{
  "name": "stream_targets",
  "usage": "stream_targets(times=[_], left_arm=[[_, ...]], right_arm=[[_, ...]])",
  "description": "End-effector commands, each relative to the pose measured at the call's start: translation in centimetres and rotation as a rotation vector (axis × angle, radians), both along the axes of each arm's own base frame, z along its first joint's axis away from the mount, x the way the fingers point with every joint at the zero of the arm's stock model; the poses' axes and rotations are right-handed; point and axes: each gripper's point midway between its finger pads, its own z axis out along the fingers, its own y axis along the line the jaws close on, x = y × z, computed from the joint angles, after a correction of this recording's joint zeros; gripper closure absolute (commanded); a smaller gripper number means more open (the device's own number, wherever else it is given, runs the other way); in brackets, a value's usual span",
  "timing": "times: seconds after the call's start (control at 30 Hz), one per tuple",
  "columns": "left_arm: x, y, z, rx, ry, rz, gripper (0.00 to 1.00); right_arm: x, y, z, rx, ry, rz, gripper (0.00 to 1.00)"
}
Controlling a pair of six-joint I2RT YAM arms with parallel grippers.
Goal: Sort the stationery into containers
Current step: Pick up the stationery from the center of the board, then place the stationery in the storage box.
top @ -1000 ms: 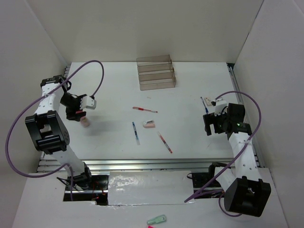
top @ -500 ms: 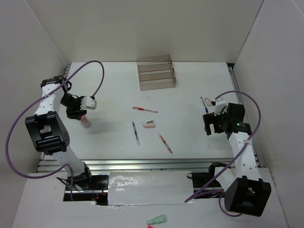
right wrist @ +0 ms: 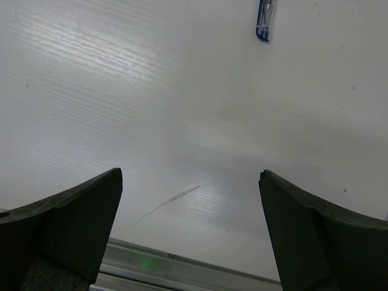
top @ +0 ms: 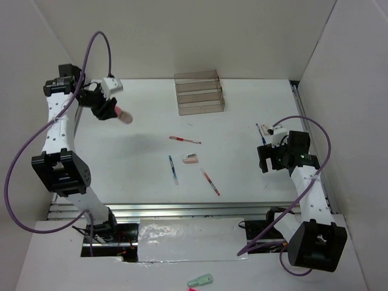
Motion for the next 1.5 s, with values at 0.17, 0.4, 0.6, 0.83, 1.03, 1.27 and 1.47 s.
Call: stream_targets(times=[0.17, 0.4, 0.6, 0.83, 1.03, 1.27, 1.47], left_arm=[[10.2, -11.0, 10.3, -0.633, -0.092, 0.219, 1.00], [16.4, -18.0, 13.4, -0.942, -0.184, 0.143, 1.00], [22.6, -21.1, 11.8, -0.968, -0.308, 0.169, 1.00], [28.0, -22.6, 7.0, -0.977, -0.393, 0.222, 1.00], [30.7, -22.2, 3.5, -0.976, -0.449, 0.292, 1.00], [32.1, -22.3, 0.6, -0.968, -0.447, 0.309, 0.97], [32.6, -22.5, -1.3, -0.959, -0.432, 0.318, 0.95]], right_arm=[[2.1, 1.0, 1.8, 0.031, -0.045, 0.011, 0.00], [3.4, 1.6, 3.4, 0.072, -0.066, 0.008, 0.00], [4.2, 2.2, 4.3, 0.098, -0.069, 0.009, 0.00], [4.5, 2.5, 4.0, 0.114, -0.026, 0.001, 0.00], [4.4, 2.8, 3.7, 0.122, -0.005, -0.005, 0.00], [4.9, 3.5, 3.6, 0.131, 0.014, 0.001, 0.00], [5.1, 3.9, 3.3, 0.128, 0.028, 0.006, 0.00]])
